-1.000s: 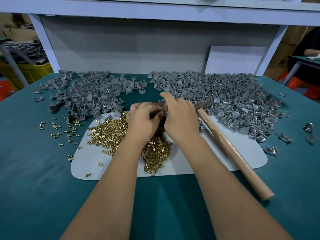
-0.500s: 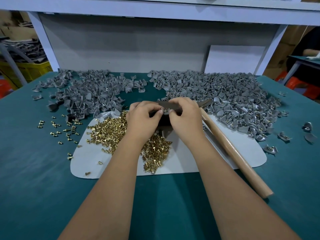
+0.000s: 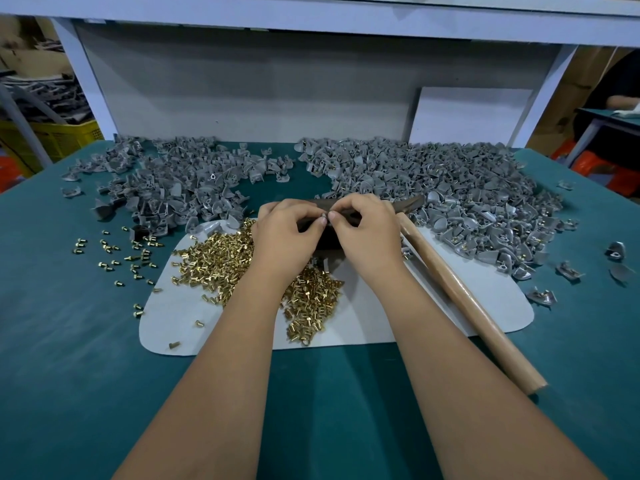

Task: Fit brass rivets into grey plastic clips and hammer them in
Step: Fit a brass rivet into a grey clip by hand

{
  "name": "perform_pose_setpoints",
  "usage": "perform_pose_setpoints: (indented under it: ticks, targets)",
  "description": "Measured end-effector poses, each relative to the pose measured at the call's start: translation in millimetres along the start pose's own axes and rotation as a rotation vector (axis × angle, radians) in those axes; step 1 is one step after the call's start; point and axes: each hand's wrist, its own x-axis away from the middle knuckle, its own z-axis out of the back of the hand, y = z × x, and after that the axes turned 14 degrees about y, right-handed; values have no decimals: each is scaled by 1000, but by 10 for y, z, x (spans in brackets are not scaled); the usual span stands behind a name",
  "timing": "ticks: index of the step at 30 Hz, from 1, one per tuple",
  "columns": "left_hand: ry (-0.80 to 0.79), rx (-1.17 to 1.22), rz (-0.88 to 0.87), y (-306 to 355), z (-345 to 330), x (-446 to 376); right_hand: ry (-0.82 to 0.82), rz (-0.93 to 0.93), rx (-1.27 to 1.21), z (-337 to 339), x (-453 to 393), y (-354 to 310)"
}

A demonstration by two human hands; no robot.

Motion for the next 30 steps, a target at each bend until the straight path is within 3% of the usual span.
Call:
perform_pose_setpoints:
  ticks: [20,25,30]
  targets:
    - [11,-31,-28,-28,-23,-5,-36,-184,76,-15,-46,-105]
    - [11,-18,-25,-25,-20,2,-86,-161,-55,0,-16,-1]
    - [15,-9,-18,-16,-14,2,-55,-360,-330,47,-18,7]
